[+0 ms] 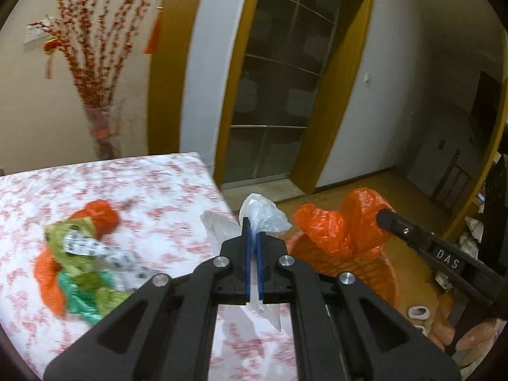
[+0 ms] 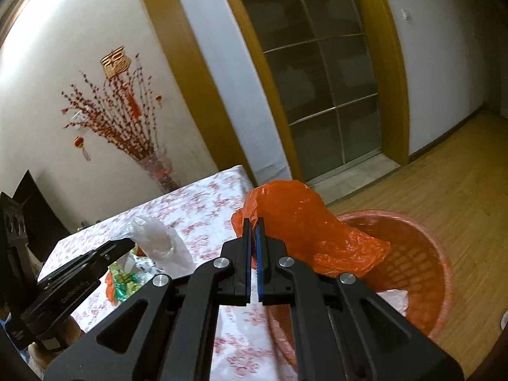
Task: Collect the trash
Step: 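Carry the orange bag and white bag over the orange basket, then open both tools to drop the bags into the basket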
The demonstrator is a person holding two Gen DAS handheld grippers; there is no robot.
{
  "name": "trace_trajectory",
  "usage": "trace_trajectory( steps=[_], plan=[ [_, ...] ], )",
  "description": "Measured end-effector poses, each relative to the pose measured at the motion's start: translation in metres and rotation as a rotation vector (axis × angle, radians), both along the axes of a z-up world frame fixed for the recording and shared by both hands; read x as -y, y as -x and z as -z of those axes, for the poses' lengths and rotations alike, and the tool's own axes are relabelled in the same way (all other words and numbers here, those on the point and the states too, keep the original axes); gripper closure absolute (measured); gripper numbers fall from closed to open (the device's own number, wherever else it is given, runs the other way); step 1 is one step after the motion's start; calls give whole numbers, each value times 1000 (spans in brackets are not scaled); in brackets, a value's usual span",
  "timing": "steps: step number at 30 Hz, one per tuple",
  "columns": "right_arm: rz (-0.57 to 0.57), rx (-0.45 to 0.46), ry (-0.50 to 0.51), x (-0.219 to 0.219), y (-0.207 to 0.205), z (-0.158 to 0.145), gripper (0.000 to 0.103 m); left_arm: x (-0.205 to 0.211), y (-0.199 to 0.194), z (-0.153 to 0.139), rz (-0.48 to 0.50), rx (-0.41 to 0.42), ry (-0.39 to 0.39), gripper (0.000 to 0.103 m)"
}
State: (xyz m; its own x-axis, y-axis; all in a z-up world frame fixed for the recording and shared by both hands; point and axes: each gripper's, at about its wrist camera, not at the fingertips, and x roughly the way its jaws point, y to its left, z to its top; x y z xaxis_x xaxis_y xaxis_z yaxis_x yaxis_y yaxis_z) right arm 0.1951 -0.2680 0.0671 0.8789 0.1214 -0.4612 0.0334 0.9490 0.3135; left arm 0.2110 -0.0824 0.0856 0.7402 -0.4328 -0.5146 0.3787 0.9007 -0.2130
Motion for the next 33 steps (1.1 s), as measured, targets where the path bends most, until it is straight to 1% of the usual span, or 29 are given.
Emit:
trace_trajectory(
  steps=[8, 15, 21, 26, 28, 29, 30, 31, 32, 33],
  plan=[
    [83, 21, 5, 37, 19, 2, 100, 51, 0, 8, 94, -20, 16, 99],
    [129, 8, -8, 64, 27, 12, 100, 84, -5, 22, 148, -56, 16, 99],
    [158, -6, -27, 82, 29, 20, 100, 108, -7, 33, 176, -87, 12, 99],
    [166, -12, -41, 89, 26, 25, 100, 119, -12, 43, 195, -114, 8, 98],
    [166, -15, -43, 91, 26, 27, 100, 122, -14, 46, 196, -125, -1, 97],
    [169, -20, -45, 92, 24, 28, 98, 122, -14, 49, 192, -128, -8, 95],
    [171, -24, -47, 93, 25, 30, 96, 122, -16, 51, 190, -131, -17, 89],
    [170, -30, -48, 96, 25, 32, 86, 123, -16, 53, 185, -133, -25, 79],
    [170, -37, -51, 97, 24, 34, 68, 122, -17, 55, 175, -134, -33, 75],
    [177, -34, -51, 98, 26, 36, 61, 123, -17, 56, 167, -135, -38, 70]
  ],
)
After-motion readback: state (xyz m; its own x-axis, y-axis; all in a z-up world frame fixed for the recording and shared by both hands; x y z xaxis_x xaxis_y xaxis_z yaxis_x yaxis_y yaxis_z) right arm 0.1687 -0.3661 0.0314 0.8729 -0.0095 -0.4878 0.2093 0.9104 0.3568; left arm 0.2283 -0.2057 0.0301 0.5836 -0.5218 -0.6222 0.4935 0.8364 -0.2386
